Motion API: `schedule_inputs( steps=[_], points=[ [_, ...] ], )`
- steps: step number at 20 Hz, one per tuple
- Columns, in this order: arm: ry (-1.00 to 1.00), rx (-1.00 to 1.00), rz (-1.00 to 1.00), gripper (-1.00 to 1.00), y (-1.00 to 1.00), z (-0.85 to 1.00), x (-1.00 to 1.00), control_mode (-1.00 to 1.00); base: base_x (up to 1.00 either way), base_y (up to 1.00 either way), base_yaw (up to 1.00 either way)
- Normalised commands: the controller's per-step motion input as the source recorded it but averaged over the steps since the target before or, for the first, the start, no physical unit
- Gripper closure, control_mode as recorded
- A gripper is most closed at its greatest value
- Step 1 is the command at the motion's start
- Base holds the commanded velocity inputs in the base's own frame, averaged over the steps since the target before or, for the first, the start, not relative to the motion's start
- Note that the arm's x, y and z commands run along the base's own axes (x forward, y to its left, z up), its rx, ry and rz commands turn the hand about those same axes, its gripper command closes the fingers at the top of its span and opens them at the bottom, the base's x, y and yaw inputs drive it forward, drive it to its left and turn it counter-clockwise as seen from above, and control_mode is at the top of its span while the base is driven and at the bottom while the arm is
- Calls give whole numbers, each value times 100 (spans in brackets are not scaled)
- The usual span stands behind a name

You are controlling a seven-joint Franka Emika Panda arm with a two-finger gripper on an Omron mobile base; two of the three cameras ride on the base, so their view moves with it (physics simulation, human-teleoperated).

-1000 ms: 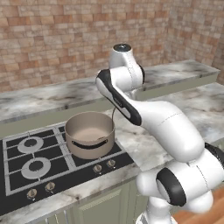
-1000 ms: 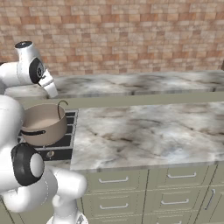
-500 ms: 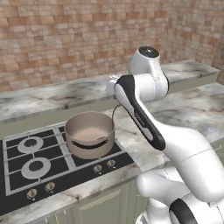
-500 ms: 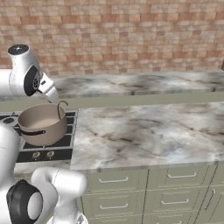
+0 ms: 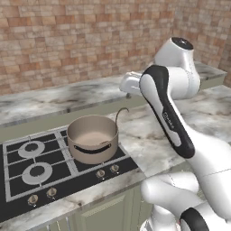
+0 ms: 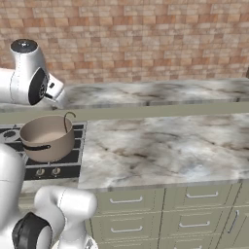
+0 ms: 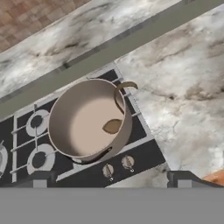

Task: Open the cabinet and move the ladle to the pot. Then close the cabinet.

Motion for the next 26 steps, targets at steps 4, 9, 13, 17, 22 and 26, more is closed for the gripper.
schedule_inputs(
  steps=[4,9,13,17,22,26],
  points=[
    [-18,-4,0,-100,0,6,-40,-100,0,0,0],
    [-15,-3,0,-100,-2,2,-23,-100,0,0,0],
    [-8,0,0,-100,-6,2,-12,-100,0,0,0],
    [-2,0,0,-100,-2,13,-21,-100,0,0,0],
    [-2,0,2,-100,-2,12,-33,-100,0,0,0],
    [-6,-3,12,-100,-4,13,-36,-100,0,0,0]
  ],
)
